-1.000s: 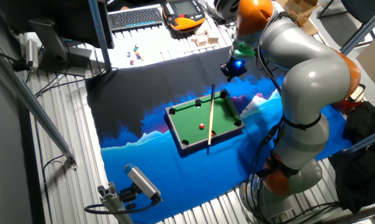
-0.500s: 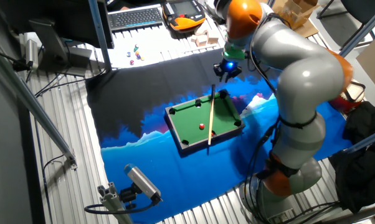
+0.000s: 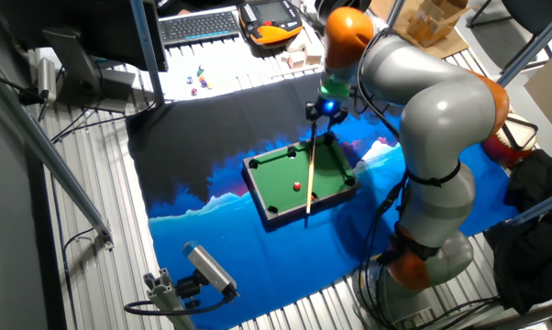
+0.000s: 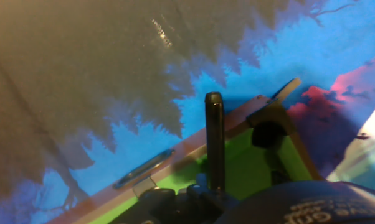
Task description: Hit the pool ball
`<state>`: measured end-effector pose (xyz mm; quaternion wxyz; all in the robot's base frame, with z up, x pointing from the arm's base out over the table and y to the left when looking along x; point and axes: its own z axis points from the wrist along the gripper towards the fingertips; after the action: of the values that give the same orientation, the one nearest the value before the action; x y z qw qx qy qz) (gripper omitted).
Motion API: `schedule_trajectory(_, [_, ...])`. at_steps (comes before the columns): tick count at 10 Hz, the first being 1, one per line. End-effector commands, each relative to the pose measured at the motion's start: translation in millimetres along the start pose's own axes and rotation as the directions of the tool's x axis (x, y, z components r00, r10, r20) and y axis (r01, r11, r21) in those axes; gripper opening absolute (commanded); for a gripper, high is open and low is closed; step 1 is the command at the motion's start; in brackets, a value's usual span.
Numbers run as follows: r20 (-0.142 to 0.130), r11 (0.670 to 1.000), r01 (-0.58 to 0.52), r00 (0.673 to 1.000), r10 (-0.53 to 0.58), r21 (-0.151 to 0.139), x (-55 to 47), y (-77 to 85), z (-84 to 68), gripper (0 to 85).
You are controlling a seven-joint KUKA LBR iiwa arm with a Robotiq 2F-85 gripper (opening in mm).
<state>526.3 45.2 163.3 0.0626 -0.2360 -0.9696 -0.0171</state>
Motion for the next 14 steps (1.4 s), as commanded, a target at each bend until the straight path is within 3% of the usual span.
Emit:
schedule_trajectory(1, [0.005, 1.0, -0.004, 1.0, 0.004, 0.002, 0.3, 1.8, 10.0, 51.0])
schedule_trajectory(4, [0.042, 1.0, -0.02, 0.999, 0.019, 0.022, 9.7, 11.6, 31.7, 51.0])
schedule_trajectory(5, [0.062, 0.999, -0.019, 0.998, 0.016, 0.047, 14.1, 14.1, 38.7, 51.0])
schedule_trajectory(7, [0.057, 0.999, -0.022, 0.998, 0.02, 0.034, 15.5, 14.7, 44.0, 51.0])
schedule_trajectory(11, [0.081, 0.999, -0.001, 0.997, -0.003, 0.044, 15.4, 7.9, 63.4, 51.0])
schedule_trajectory(14, [0.087, 0.999, -0.004, 0.996, 0.0, 0.036, 15.6, 7.8, 66.3, 51.0])
